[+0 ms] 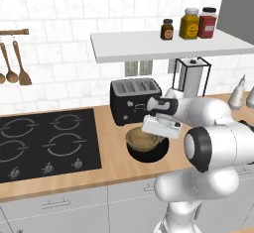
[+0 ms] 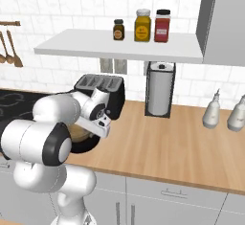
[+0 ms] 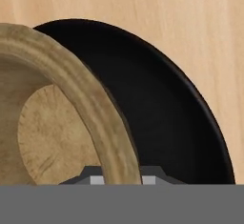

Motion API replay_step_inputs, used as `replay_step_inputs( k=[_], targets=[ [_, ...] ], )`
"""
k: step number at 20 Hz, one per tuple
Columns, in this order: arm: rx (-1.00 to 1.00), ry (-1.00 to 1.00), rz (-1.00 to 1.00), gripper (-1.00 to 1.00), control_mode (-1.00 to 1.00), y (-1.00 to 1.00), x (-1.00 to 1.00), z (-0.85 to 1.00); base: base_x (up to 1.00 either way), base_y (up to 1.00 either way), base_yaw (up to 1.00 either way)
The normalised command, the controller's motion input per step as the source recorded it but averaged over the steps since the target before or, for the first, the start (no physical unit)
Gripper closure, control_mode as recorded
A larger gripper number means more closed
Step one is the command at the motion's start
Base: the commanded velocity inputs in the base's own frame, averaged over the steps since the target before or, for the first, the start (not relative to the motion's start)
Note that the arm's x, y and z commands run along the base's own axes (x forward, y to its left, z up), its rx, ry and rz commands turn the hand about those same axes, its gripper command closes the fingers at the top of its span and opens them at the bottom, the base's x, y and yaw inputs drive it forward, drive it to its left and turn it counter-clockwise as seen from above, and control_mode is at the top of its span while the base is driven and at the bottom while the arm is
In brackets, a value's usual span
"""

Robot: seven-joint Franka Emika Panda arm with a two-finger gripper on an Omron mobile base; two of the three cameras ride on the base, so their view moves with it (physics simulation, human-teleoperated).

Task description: Pick up the bowls on the counter and stack them on top of one another in the open cabinet. Place the smaller bowl on top of the larger bowl.

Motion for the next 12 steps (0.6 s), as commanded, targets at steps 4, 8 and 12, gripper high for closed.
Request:
replay_step_inputs(
  k=[4,8,12],
  targets=[
    [0.0,0.0,0.0,1.0,-1.0,0.0,0.0,0.09,0.0,0.0,0.0],
    [0.0,0.0,0.0,1.0,-1.0,-0.05,-0.02,0.09,0.0,0.0,0.0],
    [0.0,0.0,0.0,1.0,-1.0,-0.21,-0.01,0.11,0.0,0.0,0.0]
  ],
)
